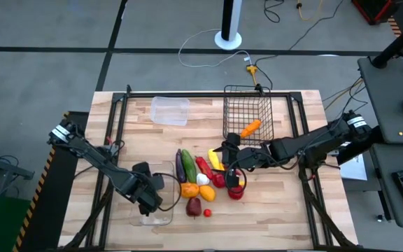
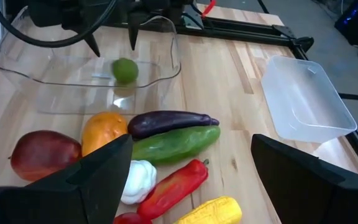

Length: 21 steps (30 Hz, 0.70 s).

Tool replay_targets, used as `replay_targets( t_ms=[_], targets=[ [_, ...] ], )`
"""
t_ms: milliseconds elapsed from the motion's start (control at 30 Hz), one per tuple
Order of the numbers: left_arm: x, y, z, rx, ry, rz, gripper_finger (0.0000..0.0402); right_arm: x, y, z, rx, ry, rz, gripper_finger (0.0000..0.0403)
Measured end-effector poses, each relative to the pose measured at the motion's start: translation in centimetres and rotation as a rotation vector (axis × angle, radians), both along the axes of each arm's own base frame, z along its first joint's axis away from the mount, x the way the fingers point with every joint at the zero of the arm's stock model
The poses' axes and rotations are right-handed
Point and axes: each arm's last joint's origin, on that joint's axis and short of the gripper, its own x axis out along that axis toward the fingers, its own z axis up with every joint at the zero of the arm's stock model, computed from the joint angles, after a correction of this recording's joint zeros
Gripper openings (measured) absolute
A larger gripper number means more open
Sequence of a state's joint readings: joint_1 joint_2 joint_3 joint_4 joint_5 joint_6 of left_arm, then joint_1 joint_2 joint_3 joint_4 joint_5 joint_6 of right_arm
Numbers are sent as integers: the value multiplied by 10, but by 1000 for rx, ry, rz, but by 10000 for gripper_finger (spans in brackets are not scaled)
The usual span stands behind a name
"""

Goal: Sort produce into baskets
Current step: Put the green chili into the wire basket

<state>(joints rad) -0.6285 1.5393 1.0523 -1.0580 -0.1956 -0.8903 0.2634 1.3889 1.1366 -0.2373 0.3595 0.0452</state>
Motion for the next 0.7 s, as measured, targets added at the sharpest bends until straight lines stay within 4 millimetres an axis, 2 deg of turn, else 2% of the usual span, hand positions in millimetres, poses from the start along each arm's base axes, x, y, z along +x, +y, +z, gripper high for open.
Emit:
replay_targets(
  t_ms=[167,267,567,700],
  targets=[
    [-2,2,7,11,-35,-29,274,-1,0,1,10,3,-7,325],
    [0,3,18,31,-91,-59,274,-4,-2,1,39,13,-29,323],
    [7,6,76,207,-389,-252,274,-14,-4,-11,96,158,-98,319],
    [5,9,96,195,-560,-347,274,-15,-2,-19,154,233,-65,314]
  ],
)
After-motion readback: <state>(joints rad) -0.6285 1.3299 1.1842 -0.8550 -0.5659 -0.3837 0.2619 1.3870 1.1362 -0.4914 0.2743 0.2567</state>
